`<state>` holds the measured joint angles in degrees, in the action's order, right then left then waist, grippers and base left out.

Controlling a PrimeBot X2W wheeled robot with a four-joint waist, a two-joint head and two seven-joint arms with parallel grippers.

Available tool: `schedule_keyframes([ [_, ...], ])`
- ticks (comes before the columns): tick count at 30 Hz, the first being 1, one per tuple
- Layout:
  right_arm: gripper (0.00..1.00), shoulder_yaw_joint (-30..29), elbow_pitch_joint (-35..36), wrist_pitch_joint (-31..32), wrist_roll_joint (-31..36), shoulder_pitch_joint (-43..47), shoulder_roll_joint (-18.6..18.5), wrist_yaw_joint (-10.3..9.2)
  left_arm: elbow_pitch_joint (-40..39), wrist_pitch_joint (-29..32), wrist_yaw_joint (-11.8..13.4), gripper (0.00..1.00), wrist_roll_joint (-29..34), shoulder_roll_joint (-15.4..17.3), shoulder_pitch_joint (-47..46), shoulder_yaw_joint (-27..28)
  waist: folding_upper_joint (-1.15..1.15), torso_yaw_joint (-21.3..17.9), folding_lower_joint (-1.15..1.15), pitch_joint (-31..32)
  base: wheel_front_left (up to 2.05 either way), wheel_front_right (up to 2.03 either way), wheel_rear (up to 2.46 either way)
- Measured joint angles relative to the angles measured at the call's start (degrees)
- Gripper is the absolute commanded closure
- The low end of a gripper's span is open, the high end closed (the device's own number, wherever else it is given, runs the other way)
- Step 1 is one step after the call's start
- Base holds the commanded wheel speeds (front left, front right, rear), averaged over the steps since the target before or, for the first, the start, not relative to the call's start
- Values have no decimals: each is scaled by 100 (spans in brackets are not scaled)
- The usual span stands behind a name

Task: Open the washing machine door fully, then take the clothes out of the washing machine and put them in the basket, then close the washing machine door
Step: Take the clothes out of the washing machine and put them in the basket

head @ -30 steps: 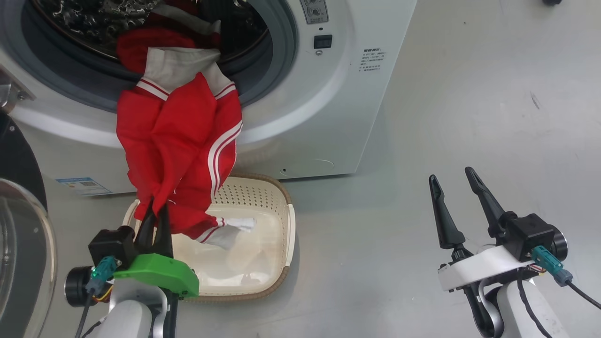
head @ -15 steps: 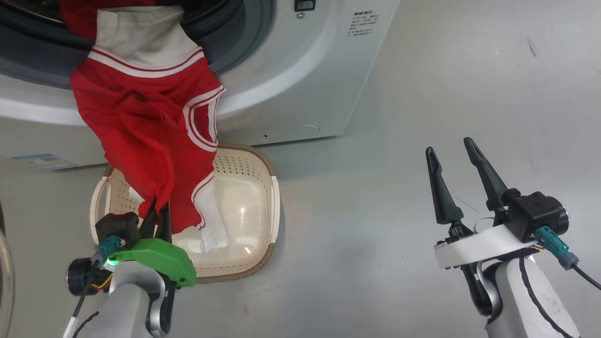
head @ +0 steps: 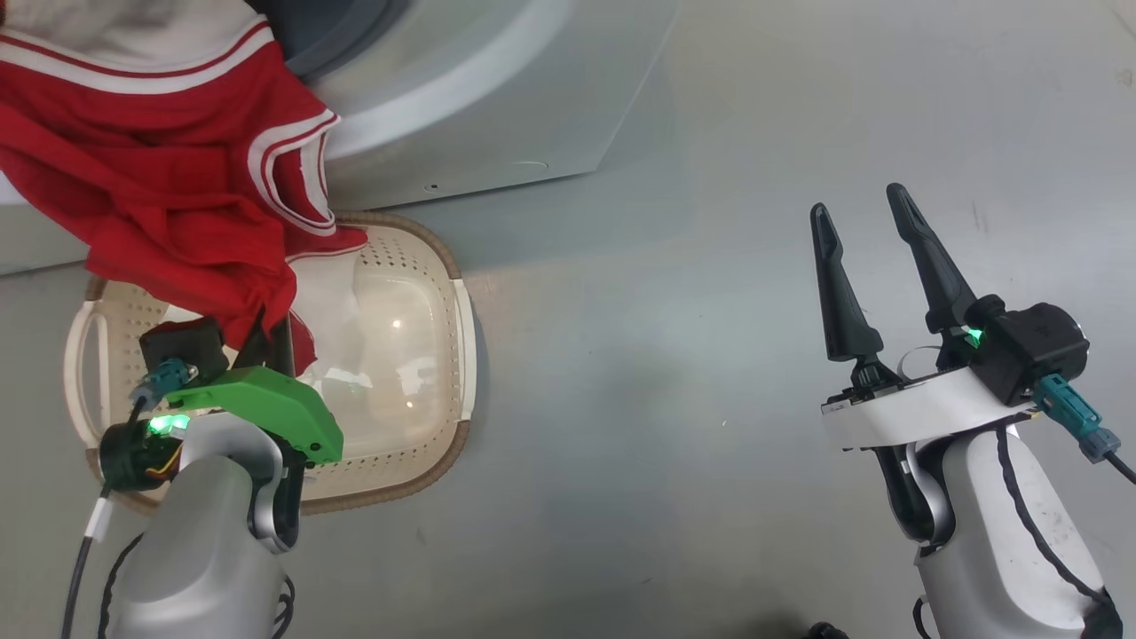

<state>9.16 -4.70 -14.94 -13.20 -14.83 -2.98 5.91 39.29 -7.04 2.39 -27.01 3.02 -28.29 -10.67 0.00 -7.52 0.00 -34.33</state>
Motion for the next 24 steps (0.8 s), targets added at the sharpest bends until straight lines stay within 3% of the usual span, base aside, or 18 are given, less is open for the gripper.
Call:
schedule_keyframes([
  [3,0,4,-11,0,-14,-70,4,1,242,16,-54,100,-46,1,-145,78,0,-80,0,-130,0,0,0],
  [4,0,-1,-20,0,-15,-91,12,1,332,18,-67,82,-83,1,-178,101,0,-108,0,-161,0,0,0],
  [6,0,-11,-29,0,-37,-119,13,1,488,18,-78,29,-121,-1,-239,130,0,-153,0,-209,0,0,0],
  [8,0,-19,-54,0,-41,-121,13,1,620,15,-118,0,-176,-1,-283,136,0,-185,0,-240,0,0,0],
  [24,0,-46,-321,0,-133,-138,18,2,1338,-567,-305,0,-169,1,-340,146,0,-180,0,59,0,0,0],
])
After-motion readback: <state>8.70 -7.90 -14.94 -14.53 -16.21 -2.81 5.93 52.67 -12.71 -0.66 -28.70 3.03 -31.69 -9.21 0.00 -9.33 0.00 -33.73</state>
